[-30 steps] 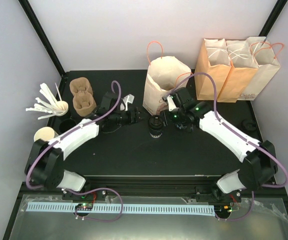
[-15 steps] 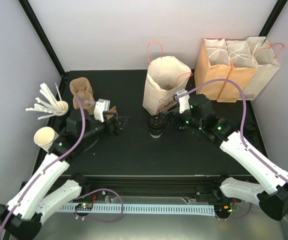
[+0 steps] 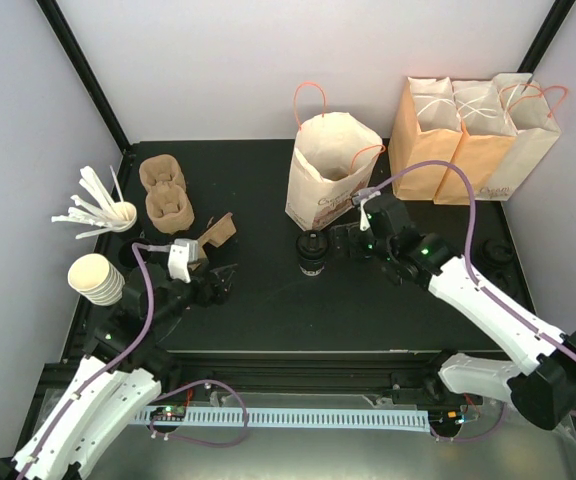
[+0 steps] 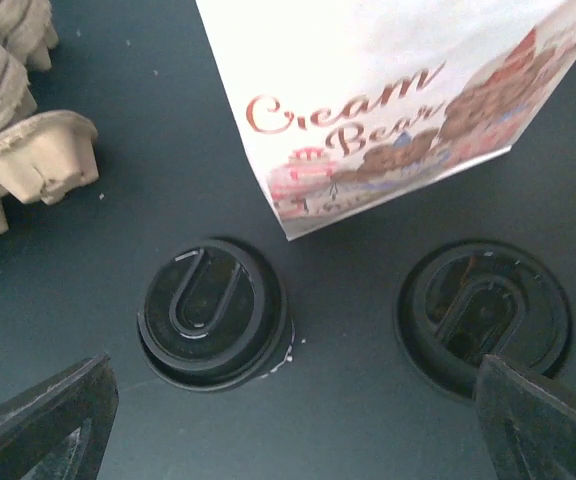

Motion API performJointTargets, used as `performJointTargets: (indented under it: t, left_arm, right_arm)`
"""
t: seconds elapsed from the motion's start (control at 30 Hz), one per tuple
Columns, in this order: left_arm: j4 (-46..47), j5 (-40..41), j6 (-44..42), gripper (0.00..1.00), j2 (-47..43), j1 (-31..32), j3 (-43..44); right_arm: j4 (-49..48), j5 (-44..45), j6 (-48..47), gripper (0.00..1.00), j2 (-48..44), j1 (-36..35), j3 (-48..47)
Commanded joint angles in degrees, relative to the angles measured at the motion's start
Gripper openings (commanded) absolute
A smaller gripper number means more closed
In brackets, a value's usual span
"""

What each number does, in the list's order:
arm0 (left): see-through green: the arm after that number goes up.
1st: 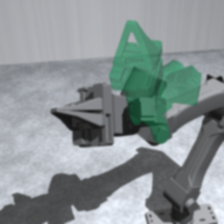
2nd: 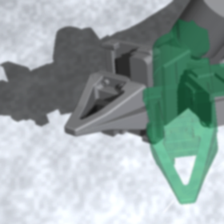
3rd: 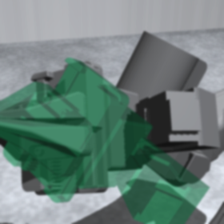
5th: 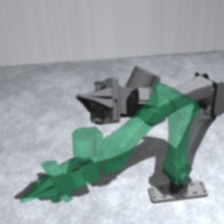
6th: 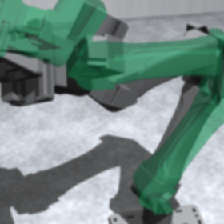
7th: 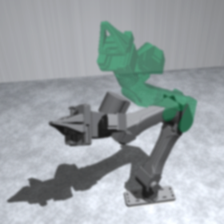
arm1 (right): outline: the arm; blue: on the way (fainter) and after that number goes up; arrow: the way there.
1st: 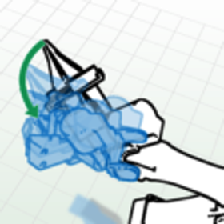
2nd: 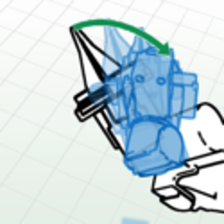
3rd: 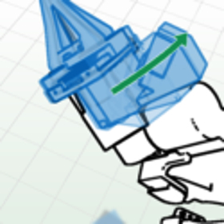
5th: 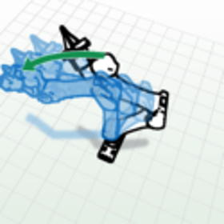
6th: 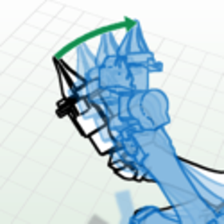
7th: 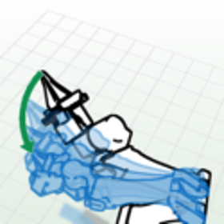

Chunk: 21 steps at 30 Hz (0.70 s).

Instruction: Pack the takeout coffee

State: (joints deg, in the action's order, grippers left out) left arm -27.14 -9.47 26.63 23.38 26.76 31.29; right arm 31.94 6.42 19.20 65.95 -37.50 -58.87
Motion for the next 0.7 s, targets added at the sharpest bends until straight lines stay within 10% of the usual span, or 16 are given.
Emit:
performJointTargets:
  t: [0.0,0.67]
  left_arm:
    - [-0.6,1.6,1.4,0.99,-0.6,0.3,-0.2]
    - [-11.1,9.1,-15.9,0.99,12.6,0.3,13.3]
  right_arm:
    - [1.0,-2.0,2.4,1.0,1.5,0.1,1.2]
    - [12.9,4.7,4.9,1.0,22.9,-9.8,-16.6]
